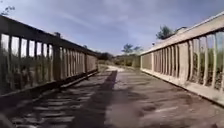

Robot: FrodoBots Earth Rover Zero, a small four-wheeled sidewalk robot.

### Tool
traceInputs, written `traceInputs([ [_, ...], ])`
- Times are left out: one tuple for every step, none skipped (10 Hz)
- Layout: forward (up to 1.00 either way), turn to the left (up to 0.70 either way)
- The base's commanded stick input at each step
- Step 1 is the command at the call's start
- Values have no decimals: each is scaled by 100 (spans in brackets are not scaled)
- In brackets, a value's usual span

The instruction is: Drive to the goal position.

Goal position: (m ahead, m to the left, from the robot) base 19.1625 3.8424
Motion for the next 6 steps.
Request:
traceInputs([
  [85, 0],
  [85, 0],
  [85, 0],
  [85, 0],
  [85, 0],
  [85, 0],
])
